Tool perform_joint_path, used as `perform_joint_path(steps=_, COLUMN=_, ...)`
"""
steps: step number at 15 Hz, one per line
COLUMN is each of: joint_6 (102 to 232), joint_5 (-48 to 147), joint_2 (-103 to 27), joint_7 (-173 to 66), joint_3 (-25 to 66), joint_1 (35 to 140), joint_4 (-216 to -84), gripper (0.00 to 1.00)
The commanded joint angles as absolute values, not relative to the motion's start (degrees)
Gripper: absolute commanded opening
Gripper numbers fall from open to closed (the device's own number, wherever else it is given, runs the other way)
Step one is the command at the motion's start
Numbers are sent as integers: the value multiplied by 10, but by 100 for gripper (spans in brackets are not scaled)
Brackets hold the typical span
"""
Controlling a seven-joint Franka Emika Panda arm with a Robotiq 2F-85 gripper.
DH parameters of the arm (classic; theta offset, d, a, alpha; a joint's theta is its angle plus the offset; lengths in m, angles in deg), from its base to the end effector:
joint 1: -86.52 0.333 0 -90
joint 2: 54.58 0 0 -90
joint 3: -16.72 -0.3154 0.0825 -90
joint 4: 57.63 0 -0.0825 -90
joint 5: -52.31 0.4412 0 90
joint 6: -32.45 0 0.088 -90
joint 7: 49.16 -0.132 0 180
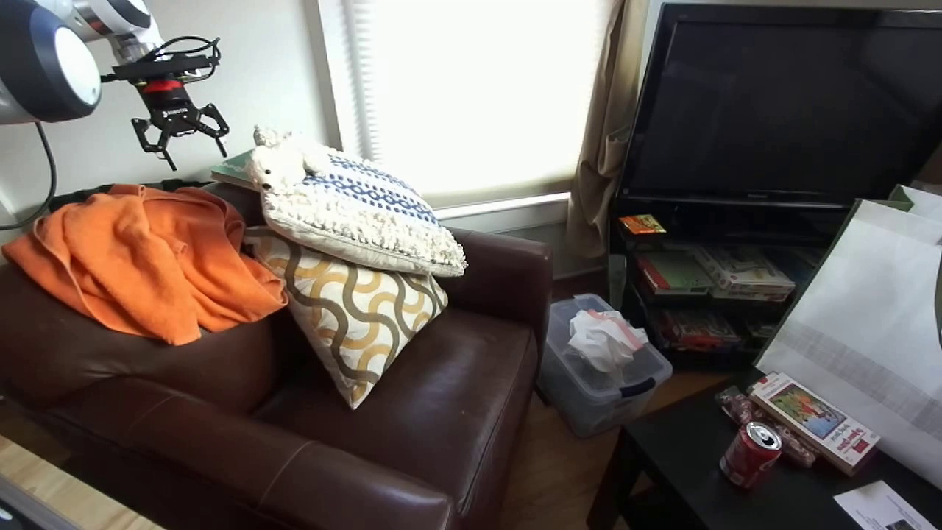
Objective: Move the book to the left on the sofa seat
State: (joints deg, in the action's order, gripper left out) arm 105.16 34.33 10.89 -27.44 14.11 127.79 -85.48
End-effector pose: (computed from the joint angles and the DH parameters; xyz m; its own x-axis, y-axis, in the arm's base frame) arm 0.6239 0.5072 0.2970 0.4469 0.7921 -0.4158 0.8906 -0.4377 0.1234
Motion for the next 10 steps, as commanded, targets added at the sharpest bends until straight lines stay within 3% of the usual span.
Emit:
perform_joint_path(steps=1, joint_6=1045, joint_5=326, joint_2=145, joint_7=-303, joint_3=173, joint_1=1303, joint_4=-795, gripper=100)
perform_joint_path(steps=3, joint_6=1064, joint_5=341, joint_2=110, joint_7=-291, joint_3=170, joint_1=1297, joint_4=-852, gripper=100)
perform_joint_path(steps=10, joint_6=1071, joint_5=337, joint_2=116, joint_7=-293, joint_3=181, joint_1=1305, joint_4=-837, gripper=100)
